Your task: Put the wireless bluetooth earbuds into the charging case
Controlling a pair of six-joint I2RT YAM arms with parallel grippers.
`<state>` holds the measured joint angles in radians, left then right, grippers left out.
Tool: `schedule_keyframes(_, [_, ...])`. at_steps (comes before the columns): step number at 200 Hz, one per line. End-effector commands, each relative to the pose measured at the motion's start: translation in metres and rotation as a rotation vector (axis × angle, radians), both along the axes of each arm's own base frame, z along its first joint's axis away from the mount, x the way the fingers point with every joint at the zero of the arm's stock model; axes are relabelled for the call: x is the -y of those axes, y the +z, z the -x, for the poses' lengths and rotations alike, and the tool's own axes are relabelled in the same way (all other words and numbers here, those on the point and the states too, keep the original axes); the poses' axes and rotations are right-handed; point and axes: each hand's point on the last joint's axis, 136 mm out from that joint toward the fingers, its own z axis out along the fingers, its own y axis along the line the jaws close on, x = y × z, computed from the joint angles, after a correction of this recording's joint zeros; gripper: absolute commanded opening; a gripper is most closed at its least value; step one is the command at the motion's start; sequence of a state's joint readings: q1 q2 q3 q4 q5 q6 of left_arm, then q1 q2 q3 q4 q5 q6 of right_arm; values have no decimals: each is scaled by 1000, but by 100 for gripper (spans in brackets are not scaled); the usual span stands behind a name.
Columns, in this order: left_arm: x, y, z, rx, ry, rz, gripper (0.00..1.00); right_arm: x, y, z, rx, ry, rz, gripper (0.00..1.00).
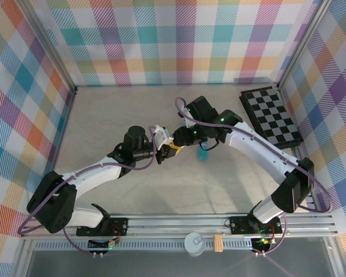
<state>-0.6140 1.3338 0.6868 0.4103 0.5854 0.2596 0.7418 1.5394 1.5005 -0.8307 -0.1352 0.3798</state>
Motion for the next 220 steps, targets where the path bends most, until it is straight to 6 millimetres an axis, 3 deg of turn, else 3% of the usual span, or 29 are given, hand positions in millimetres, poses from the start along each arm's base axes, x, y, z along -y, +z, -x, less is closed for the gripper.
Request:
schedule_keyframes(1, [6, 44, 5, 155, -40, 90, 0, 11, 14, 0, 47, -22, 9, 50])
schedule_keyframes(47, [2, 35, 1, 173, -15, 91, 0, 21, 33, -5, 127, -98, -77, 61])
schedule_keyframes(83, [4, 33, 8, 195, -55, 92, 0, 37, 30, -23, 127, -225, -73, 65])
schedule_keyframes(117, [5, 32, 16, 230, -101, 100, 0, 32, 30, -37, 102, -247, -64, 68])
schedule_keyframes(140, [5, 36, 18, 240, -105, 114, 0, 27, 17, -41, 52, -231, -21, 68])
schedule_keyframes(178, [2, 33, 10, 232, -56, 111, 0, 20, 1, -33, -4, -192, -26, 68])
schedule_keyframes(220, [0, 31, 4, 221, -13, 123, 0, 23, 1, -19, -14, -157, -46, 68])
